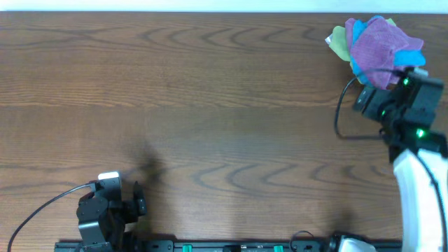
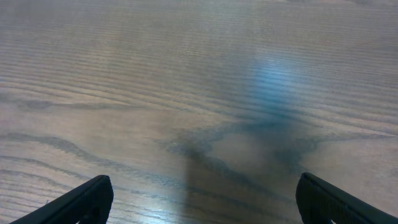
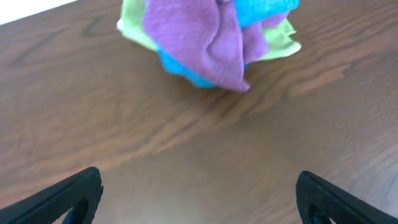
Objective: Fold the cloth
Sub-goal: 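Lower the right gripper onto the purple cloth and close on it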
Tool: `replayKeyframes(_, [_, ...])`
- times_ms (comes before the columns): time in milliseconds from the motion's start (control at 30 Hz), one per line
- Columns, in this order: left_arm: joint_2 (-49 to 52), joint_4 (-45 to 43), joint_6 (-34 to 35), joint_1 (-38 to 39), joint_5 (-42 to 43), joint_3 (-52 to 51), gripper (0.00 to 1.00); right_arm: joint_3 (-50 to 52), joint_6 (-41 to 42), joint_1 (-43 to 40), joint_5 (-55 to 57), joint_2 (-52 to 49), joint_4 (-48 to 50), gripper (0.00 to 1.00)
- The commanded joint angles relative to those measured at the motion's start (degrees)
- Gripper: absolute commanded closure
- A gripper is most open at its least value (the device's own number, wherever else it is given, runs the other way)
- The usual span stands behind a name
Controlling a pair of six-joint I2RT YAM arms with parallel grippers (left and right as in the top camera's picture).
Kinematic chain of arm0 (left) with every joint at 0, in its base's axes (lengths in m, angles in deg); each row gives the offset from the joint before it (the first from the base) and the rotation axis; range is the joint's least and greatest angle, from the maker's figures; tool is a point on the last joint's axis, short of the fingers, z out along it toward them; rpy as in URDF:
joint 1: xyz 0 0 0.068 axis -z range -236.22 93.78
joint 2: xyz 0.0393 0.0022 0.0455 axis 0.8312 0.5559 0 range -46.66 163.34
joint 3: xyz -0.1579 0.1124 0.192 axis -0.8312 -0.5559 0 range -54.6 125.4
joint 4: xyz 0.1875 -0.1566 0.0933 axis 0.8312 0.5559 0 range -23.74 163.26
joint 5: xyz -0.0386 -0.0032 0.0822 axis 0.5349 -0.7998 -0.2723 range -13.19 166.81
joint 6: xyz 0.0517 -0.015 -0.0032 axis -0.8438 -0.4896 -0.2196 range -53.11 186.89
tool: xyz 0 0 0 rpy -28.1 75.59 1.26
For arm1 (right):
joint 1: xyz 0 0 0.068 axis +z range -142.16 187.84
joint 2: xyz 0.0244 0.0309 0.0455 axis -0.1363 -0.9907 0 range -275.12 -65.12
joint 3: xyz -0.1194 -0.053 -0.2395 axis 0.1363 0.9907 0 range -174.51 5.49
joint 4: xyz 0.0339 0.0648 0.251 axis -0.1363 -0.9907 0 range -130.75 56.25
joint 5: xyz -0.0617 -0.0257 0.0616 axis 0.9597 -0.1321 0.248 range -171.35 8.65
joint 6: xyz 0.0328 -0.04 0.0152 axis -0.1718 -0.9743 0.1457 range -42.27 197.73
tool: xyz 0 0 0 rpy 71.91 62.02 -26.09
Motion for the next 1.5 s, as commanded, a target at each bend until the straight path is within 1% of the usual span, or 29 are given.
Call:
replayKeyframes(0, [-0.4,1.3,-1.2,0.2,-1.3,-2.1,0.05,-4.5,0.7,-2.0,-1.2,-5.0,-0.1,0.01])
replayKeyframes(367, [-0.4,1.3,-1.2,0.2,-1.3,-2.1,0.05,-19.6,0.7,-6.7,-4.6,-22.5,2.1,0.01])
replayKeyframes(500, [-0.4,1.3,-1.2,0.2,-1.3,-2.1,0.05,-20.3,0.7,-6.5,-6.2,-24.0,4.6,0.01])
replayKeyframes(600, [-0.4,1.3,-1.2,0.2,-1.3,-2.1,0.05,-20.3,0.7,-6.8,-2.9,-24.2,5.2,0.01])
replayKeyframes(667, [-0.4,1.3,-1.2,0.2,-1.3,-2.1,0.05,-20.3,1.0,-6.8,-2.8,-24.4,6.6,0.01])
replayKeyframes(767, [-0.4,1.3,-1.2,0.2,-1.3,-2.1,0.05,-20.3,1.3,-6.7,-5.0,-25.3,10.2,0.01])
replayKeyframes(900, [-0.4,1.3,-1.2,0.2,-1.3,-2.1,0.05,-20.9,4.8,-6.7,-5.7,-28.3,14.1,0.01])
replayKeyframes(1200, [-0.4,1.3,-1.2,0.2,-1.3,-2.1,0.05,-32.5,6.8,-6.4,-7.6,-40.9,11.8,0.01])
replayKeyframes(1333, [-0.4,1.3,-1.2,0.2,-1.3,-2.1,0.05,-34.6,8.4,-6.4,-10.6,-43.8,12.1,0.01])
replayKeyframes(1467, [-0.4,1.3,-1.2,0.2,-1.3,-2.1,0.05,-34.6,9.8,-6.3,-11.9,-45.4,12.1,0.07])
